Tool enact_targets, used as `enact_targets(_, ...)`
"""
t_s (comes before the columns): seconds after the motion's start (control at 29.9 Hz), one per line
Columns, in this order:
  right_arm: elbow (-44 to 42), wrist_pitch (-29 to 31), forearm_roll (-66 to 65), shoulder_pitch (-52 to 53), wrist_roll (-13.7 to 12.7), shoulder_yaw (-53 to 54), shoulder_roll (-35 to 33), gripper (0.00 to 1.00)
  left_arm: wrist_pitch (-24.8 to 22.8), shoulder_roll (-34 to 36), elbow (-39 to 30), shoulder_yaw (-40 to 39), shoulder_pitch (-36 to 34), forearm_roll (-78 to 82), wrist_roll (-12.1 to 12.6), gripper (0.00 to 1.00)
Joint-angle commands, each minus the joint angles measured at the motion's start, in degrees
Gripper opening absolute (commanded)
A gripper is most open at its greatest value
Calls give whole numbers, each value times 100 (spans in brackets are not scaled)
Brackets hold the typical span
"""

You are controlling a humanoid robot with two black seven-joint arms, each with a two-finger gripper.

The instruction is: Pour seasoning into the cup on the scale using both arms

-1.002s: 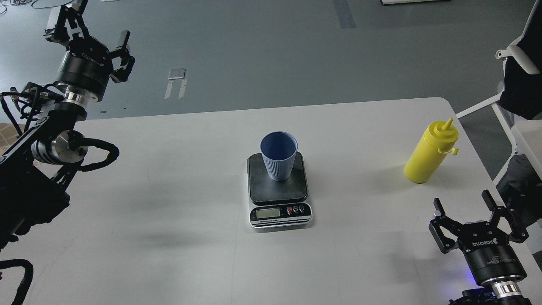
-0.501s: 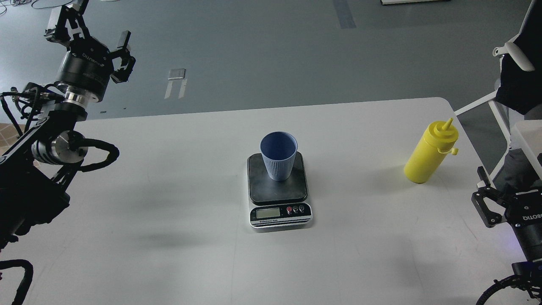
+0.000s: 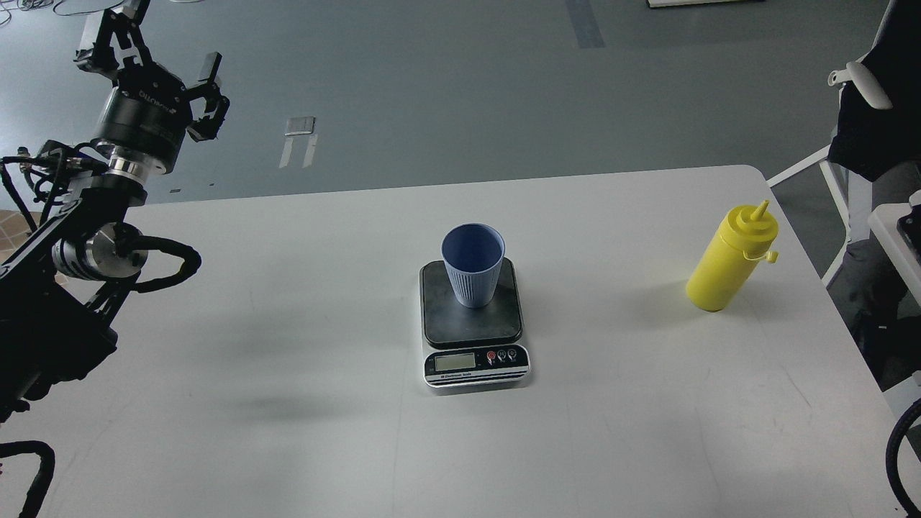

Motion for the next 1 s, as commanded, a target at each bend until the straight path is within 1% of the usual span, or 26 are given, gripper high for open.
enact_targets(0.0, -618, -1, -93, 992, -10, -164, -709, 100, -103, -18, 1, 33, -69, 0, 2, 98)
enact_targets(0.03, -751, -1, -102, 1187, -10, -243, -824, 100, -156, -18, 1, 33, -78, 0, 2, 98)
enact_targets(0.1, -1286, -1, -181, 1984, -27, -864, -1237, 100, -402, -10, 18, 51, -139, 26, 2, 98)
enact_targets(0.17, -1534, -1, -286, 2478, -27, -1244, -1317, 100, -499, -10, 53, 51, -227, 61, 2, 98)
enact_targets(0.27, -2095, -1, -750, 3645, -27, -2148, -1292, 100, -675, 17, 132, 68, -429, 79, 2, 98)
enact_targets(0.3, -2202, -1, -848, 3841, -18, -2317, -1274, 100, -701, 17, 150, 68, -464, 79, 2, 98)
enact_targets(0.33, -2385, -1, -1006, 4243, -18, -2649, -1152, 100, -771, 8, 202, 68, -534, 97, 2, 98)
enact_targets(0.37, -2474, -1, -1077, 4421, -18, -2800, -1046, 100, -798, -1, 229, 68, -570, 105, 2, 98)
enact_targets(0.47, -3053, -1, -1402, 5159, -18, -3240, -432, 100, -921, -62, 378, 68, -737, 149, 2, 98)
enact_targets(0.5, -3203, -1, -1490, 5275, -18, -3293, -325, 100, -939, -71, 387, 68, -763, 176, 2, 98)
enact_targets(0.53, -3518, -1, -1717, 5493, -18, -3355, -81, 100, -982, -80, 405, 68, -824, 228, 2, 98)
enact_targets(0.6, -3810, -1, -2008, 5732, -18, -3399, 210, 100, -1018, -115, 405, 68, -877, 272, 51, 98)
enact_targets(0.67, -4284, -1, -2560, 6092, 8, -3399, 728, 100, -1044, -176, 405, 68, -930, 430, 121, 98)
enact_targets(0.73, -4434, -1, -2756, 6181, 43, -3382, 931, 100, -1088, -185, 405, 68, -939, 536, 121, 98)
enact_targets(0.8, -4435, -1, -2756, 6181, 43, -3382, 932, 100, -1088, -185, 405, 68, -939, 536, 121, 98)
enact_targets(0.84, -4670, -1, -2913, 6355, 43, -3399, 1411, 100, -1120, -307, 405, 51, -991, 780, 95, 98)
enact_targets(0.97, -4813, -1, -2923, 6410, -27, -3461, 1828, 100, -1106, -414, 405, 42, -1018, 773, 77, 98)
